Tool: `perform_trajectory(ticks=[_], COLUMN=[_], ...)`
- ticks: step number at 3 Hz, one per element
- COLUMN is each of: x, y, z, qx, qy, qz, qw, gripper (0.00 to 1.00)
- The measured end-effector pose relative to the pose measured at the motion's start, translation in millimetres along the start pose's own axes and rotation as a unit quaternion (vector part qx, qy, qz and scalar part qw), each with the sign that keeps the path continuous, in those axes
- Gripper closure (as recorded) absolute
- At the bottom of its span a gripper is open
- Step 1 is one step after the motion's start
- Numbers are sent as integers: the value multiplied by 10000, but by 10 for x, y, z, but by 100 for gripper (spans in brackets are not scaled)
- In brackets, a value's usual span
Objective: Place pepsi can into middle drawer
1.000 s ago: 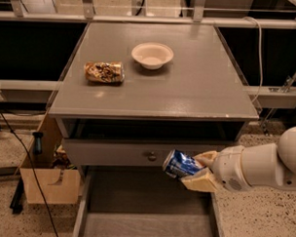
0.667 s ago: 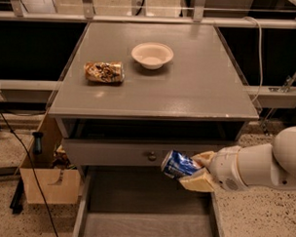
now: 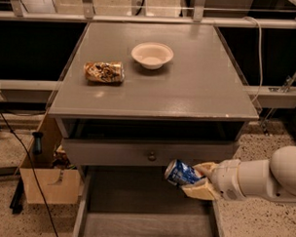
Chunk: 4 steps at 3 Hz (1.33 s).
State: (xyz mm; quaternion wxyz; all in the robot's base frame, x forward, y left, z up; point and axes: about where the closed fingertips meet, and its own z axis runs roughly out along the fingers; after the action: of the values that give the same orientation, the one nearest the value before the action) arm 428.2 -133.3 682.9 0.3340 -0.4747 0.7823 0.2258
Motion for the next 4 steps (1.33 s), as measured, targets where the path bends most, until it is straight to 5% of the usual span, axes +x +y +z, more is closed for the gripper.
perform_trajectory(ticks=[3,4], x=[713,752], y=[-287,-282], z=[634,708], qx=[-509,-565], qy=[354,381], qz=[773,822], qw=[9951,9943], gripper=[100,100])
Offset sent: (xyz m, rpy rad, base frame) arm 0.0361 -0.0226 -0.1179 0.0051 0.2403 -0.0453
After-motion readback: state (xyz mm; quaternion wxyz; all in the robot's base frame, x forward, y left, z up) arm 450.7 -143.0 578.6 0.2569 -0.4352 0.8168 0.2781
